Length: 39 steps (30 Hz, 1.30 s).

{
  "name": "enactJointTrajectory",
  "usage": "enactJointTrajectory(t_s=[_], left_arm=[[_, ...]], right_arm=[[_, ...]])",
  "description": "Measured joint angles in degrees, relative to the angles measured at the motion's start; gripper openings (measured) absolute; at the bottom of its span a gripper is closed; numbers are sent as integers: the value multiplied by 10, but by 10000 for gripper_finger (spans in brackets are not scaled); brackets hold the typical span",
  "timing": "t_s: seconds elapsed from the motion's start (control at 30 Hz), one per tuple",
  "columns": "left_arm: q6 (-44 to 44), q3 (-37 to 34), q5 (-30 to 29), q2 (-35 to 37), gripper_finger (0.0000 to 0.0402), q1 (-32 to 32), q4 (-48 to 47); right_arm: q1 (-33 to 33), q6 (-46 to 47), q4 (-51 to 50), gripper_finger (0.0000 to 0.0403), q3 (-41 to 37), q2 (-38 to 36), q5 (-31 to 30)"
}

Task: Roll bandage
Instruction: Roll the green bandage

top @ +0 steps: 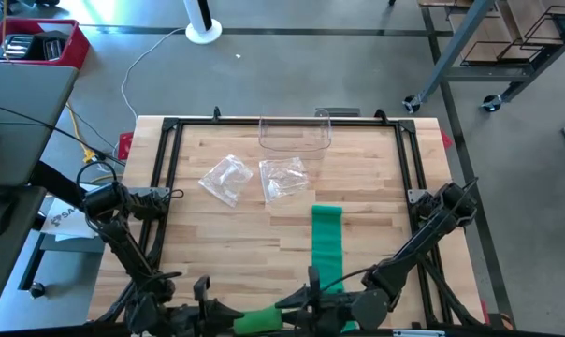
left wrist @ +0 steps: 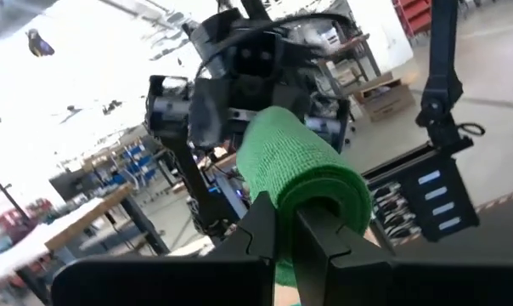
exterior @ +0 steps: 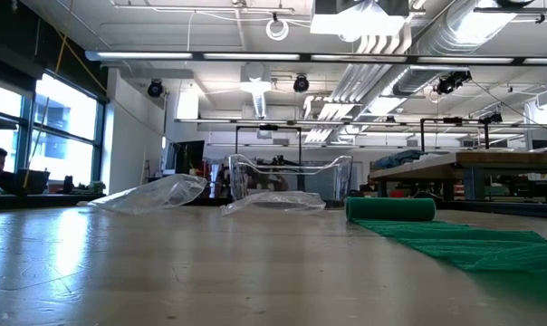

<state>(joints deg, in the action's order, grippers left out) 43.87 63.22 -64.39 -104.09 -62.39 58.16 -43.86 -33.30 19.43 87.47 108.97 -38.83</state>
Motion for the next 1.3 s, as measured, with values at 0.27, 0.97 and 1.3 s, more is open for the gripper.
enactJointTrajectory(t_s=[0.27,0.97,1.3], left_arm=[[122,0,62,0,10,-3,-22],[-199,0,-11,0,19,-1,0],[-182,0,1,0,19,3,1]], right_arm=[[29,166,-98,149,41,0,141],[22,-231,-140,33,47,0,48],[-8,-309,-108,6,47,1,-13]])
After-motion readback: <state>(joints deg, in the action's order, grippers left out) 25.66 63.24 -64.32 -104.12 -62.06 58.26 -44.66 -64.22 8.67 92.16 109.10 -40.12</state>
